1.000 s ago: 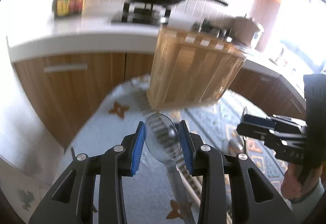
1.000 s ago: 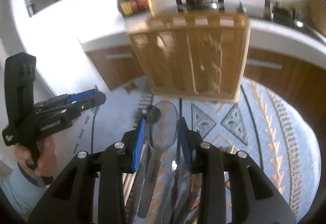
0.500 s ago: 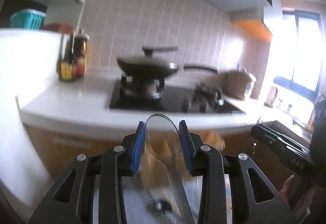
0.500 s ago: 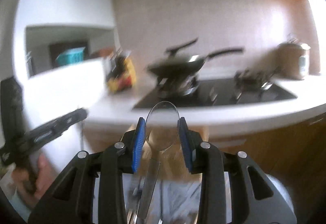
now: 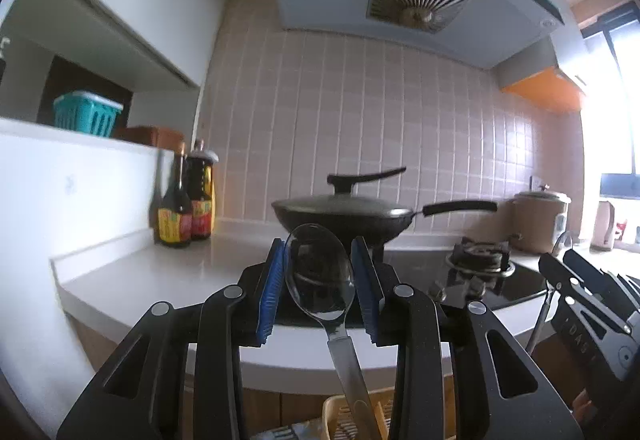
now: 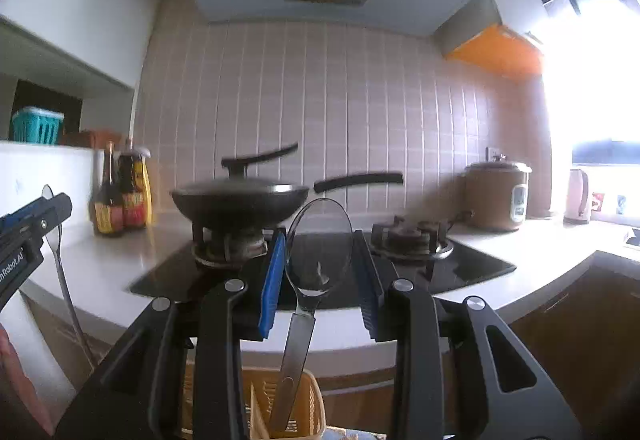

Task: Organize utensils
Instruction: 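Lift both clear spoons over the tan basket and open both grippers to drop them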

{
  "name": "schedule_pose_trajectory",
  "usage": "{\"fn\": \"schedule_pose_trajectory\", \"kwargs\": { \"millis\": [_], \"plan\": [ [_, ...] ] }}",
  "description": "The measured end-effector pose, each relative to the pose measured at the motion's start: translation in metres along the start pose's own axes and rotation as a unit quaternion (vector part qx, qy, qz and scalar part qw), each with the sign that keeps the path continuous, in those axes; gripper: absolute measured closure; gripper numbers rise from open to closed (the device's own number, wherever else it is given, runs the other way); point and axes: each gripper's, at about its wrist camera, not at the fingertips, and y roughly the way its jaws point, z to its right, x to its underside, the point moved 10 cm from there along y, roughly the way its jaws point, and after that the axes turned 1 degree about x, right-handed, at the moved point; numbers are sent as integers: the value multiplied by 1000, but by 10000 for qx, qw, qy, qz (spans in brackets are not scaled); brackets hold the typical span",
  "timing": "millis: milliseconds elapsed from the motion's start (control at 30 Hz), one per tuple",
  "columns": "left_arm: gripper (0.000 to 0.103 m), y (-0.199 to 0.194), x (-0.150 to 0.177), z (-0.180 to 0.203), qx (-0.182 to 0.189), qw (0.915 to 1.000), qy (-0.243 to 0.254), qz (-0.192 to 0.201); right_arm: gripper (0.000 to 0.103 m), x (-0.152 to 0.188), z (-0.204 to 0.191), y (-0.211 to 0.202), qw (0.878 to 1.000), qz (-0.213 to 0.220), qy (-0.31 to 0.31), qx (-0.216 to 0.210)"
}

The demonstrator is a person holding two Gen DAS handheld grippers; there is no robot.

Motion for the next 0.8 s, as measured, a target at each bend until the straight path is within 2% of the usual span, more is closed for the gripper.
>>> {"fn": "schedule_pose_trajectory", "kwargs": {
  "millis": [200,367,467,500,533,567,600,800],
  "plan": [
    [71,17,29,-4,-129,9997,64,-194,72,27,-3,13,9999,-147,-56,-29],
    [70,14,45,-6,-11,9991,44,-433,72,36,-3,9,9995,-296,-85,-107],
    [66,8,46,-9,41,9985,-30,-538,72,39,-1,1,9981,-479,39,-390],
    [61,4,44,-11,5,9986,-39,-531,71,40,0,-3,9969,-568,123,-537],
    [57,0,41,-12,-12,9987,-36,-510,65,40,1,-5,9961,-615,168,-610],
    [56,-5,38,-13,-4,9987,-19,-502,53,39,5,-10,9956,-657,212,-640],
    [55,-10,35,-14,22,9987,-15,-512,49,37,9,-15,9952,-674,258,-665],
    [53,-49,14,-23,237,9975,-282,-599,47,30,21,-51,9916,-944,314,-830]
  ]
}}
